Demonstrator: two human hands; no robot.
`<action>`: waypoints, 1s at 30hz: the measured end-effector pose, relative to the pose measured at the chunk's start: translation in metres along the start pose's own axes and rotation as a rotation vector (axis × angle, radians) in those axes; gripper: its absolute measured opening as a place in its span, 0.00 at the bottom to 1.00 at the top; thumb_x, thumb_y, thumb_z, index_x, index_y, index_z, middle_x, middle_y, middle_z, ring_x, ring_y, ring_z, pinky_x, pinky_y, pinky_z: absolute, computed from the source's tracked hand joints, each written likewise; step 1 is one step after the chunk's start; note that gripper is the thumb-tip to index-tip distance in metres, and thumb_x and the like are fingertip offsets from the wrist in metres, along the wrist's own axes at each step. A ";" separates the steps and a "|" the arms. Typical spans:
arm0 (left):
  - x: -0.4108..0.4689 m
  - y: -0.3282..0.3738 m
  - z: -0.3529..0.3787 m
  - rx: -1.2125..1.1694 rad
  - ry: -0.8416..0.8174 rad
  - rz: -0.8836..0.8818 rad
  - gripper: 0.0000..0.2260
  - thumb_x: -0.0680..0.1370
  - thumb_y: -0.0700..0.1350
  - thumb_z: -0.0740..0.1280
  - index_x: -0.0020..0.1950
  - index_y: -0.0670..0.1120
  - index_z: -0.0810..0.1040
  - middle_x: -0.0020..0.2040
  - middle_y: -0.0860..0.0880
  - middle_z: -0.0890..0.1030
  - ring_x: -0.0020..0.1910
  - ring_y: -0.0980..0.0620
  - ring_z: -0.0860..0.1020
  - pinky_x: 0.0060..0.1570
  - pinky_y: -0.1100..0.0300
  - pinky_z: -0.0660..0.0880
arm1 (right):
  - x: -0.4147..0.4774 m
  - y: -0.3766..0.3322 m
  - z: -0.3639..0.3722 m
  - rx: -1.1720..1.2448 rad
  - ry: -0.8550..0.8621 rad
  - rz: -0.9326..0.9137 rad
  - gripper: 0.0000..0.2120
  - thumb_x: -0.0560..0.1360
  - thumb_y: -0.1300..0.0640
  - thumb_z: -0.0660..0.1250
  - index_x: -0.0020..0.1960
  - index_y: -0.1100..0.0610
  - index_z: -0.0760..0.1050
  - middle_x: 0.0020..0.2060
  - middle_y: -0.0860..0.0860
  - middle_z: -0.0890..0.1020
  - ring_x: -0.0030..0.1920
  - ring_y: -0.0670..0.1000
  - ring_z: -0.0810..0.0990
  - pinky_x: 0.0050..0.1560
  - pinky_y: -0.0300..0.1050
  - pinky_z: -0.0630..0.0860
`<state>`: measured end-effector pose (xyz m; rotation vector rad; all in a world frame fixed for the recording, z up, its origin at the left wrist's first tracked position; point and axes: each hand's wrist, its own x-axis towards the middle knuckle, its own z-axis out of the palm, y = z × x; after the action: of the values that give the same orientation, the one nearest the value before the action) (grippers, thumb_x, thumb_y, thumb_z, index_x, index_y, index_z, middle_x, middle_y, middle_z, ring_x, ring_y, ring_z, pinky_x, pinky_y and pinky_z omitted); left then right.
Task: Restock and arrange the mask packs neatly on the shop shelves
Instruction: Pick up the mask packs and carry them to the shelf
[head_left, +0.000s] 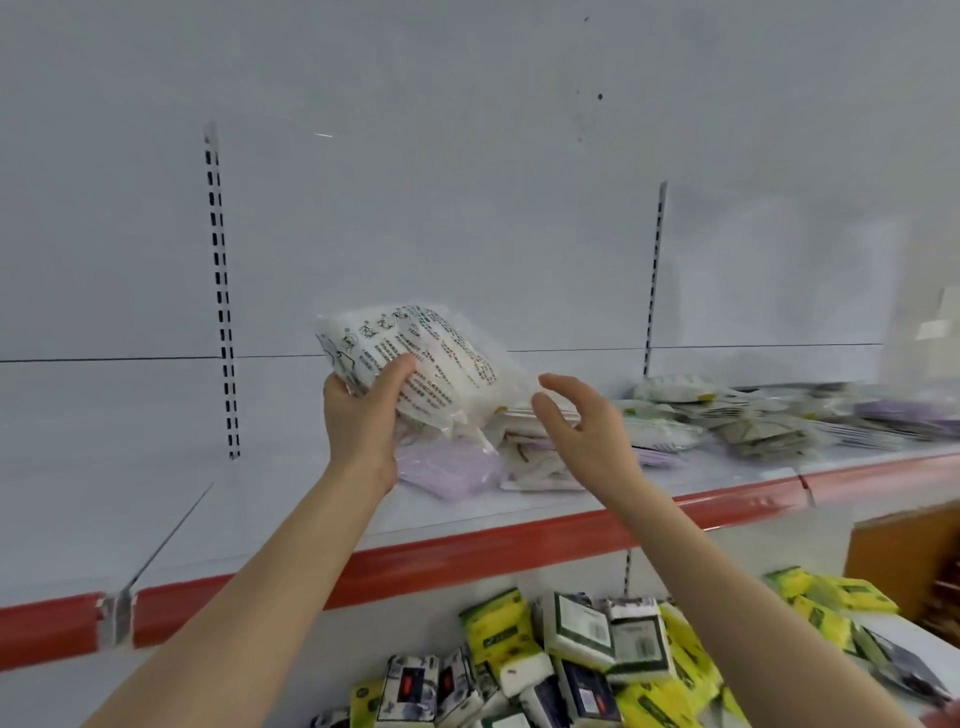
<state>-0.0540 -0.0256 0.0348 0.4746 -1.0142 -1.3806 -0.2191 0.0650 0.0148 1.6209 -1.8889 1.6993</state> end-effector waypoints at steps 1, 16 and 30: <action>0.002 -0.006 0.008 -0.001 -0.011 -0.001 0.24 0.72 0.41 0.71 0.65 0.37 0.68 0.57 0.39 0.79 0.35 0.48 0.75 0.18 0.70 0.68 | 0.006 0.013 -0.011 -0.047 -0.003 0.021 0.17 0.78 0.54 0.62 0.66 0.57 0.72 0.64 0.49 0.75 0.64 0.47 0.71 0.58 0.33 0.64; 0.026 -0.082 0.148 0.023 -0.067 0.002 0.19 0.71 0.41 0.72 0.60 0.44 0.72 0.52 0.47 0.82 0.50 0.48 0.81 0.42 0.56 0.80 | 0.154 0.191 -0.126 -0.670 -0.217 0.211 0.22 0.77 0.51 0.61 0.69 0.59 0.66 0.66 0.57 0.72 0.65 0.58 0.70 0.64 0.49 0.66; 0.049 -0.114 0.176 0.040 -0.017 -0.055 0.19 0.70 0.44 0.72 0.59 0.45 0.72 0.48 0.48 0.83 0.37 0.54 0.82 0.33 0.60 0.79 | 0.207 0.252 -0.135 -0.329 0.002 0.234 0.14 0.76 0.57 0.60 0.33 0.58 0.73 0.31 0.55 0.73 0.38 0.55 0.72 0.41 0.46 0.67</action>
<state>-0.2681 -0.0451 0.0510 0.5247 -1.0514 -1.4177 -0.5629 -0.0072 0.0448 1.3187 -2.2867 1.3621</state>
